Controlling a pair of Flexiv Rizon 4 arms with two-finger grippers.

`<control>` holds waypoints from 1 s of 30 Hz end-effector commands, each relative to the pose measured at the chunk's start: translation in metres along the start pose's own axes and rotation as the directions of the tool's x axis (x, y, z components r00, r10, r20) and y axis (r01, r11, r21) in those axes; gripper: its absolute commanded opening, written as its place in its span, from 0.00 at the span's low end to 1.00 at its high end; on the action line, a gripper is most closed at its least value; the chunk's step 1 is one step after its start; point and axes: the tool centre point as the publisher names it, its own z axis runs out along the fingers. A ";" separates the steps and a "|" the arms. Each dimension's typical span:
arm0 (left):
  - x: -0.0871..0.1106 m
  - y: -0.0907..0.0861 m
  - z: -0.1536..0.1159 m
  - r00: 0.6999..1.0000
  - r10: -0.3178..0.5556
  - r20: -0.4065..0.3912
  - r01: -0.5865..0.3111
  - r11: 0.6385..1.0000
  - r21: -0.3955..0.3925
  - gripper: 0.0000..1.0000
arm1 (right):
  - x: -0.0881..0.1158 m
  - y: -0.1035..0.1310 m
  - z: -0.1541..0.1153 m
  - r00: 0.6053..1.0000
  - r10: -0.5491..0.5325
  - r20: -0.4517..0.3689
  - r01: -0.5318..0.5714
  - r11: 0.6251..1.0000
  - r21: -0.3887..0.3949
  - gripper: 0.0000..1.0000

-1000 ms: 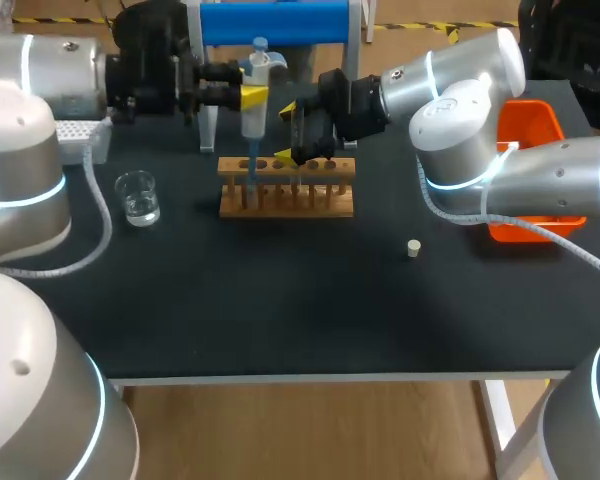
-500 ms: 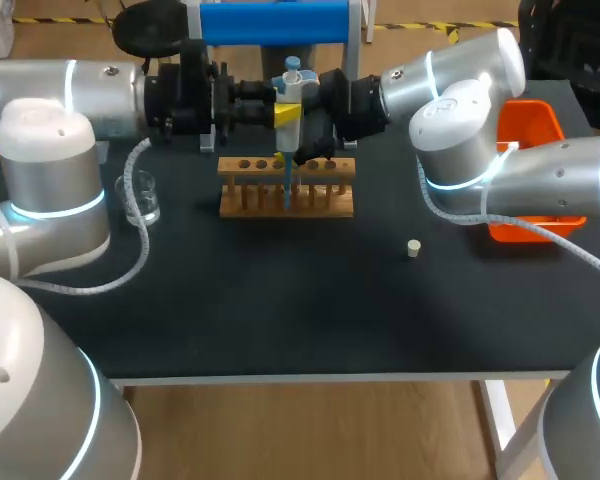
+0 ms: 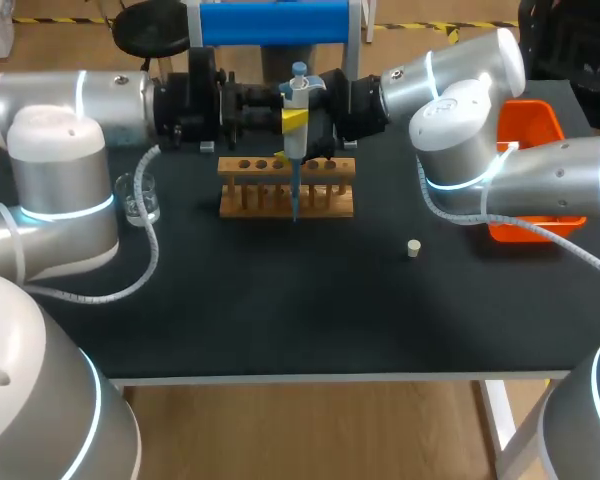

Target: Invert the test tube, pick up the pipette, mount the tip to pipette, aspirate from beaker and dispense into the tube, eject the tip, return the pipette, and cap with the stopper.

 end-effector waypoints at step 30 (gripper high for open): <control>0.005 0.004 -0.009 0.998 -0.003 0.068 0.004 1.000 -0.003 0.00 | 0.000 0.000 -0.001 1.000 0.001 -0.002 -0.001 1.000 0.001 1.00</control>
